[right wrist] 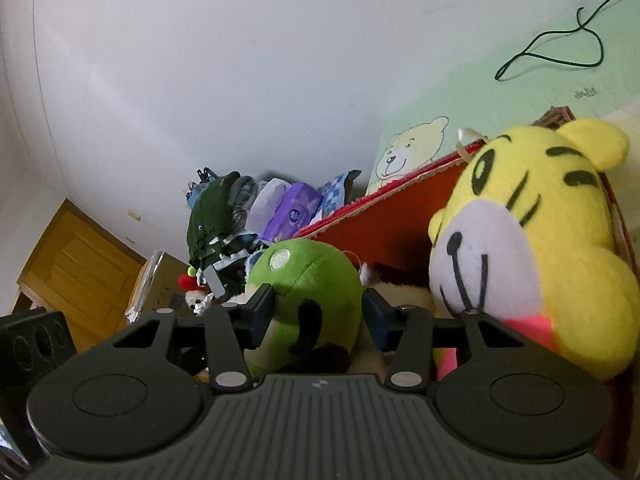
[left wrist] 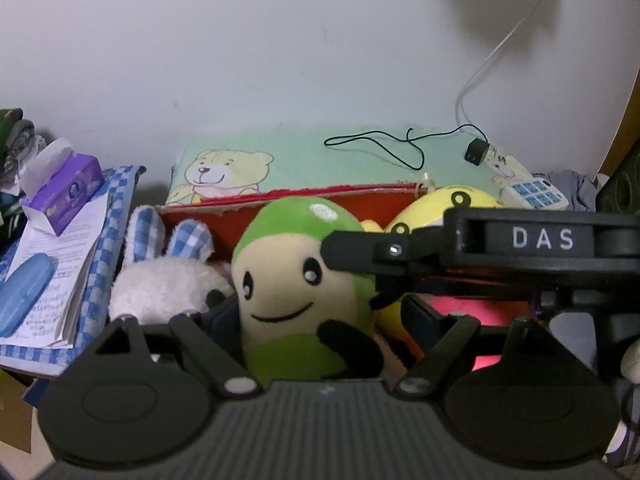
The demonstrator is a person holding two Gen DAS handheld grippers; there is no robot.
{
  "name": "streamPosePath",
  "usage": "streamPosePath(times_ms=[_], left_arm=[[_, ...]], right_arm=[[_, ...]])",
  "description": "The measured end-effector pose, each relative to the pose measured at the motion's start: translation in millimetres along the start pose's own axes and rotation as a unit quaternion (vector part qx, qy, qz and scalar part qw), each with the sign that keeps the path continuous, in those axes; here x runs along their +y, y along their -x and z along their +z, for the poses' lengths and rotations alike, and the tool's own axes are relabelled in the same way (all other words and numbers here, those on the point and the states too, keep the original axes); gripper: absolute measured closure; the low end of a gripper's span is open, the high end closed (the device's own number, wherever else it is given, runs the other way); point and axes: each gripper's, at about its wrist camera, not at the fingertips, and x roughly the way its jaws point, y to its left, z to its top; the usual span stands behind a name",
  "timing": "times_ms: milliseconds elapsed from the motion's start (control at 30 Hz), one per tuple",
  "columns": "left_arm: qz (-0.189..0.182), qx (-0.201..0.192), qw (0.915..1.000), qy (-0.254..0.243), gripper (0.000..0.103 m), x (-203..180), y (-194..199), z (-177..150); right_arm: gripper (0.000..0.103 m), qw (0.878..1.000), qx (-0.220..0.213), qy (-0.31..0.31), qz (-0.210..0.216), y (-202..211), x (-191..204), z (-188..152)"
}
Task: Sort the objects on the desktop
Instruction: 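Carry the green plush with both grippers over the red box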
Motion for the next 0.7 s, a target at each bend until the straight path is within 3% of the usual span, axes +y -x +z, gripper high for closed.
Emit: streamPosePath(times_ms=[167, 267, 533, 700], left_arm=[[-0.021, 0.004, 0.9996, 0.018, 0.02, 7.6, 8.3, -2.9], [-0.01, 0.006, 0.9999, 0.01, 0.02, 3.2, 7.0, -3.1], [-0.018, -0.001, 0.9996, 0.022, 0.021, 1.5, 15.7, 2.4], [-0.015, -0.017, 0.9997, -0.006, 0.016, -19.0, 18.0, 5.0]], right_arm=[[0.053, 1.0, 0.012, 0.01, -0.002, 9.2, -0.6, -5.4], [0.053, 1.0, 0.015, 0.021, -0.008, 9.5, 1.4, -7.1], [0.052, 0.995, -0.01, 0.081, -0.063, 8.0, 18.8, -8.1], [0.06, 0.996, -0.024, 0.053, -0.063, 17.8, 10.2, -2.2]])
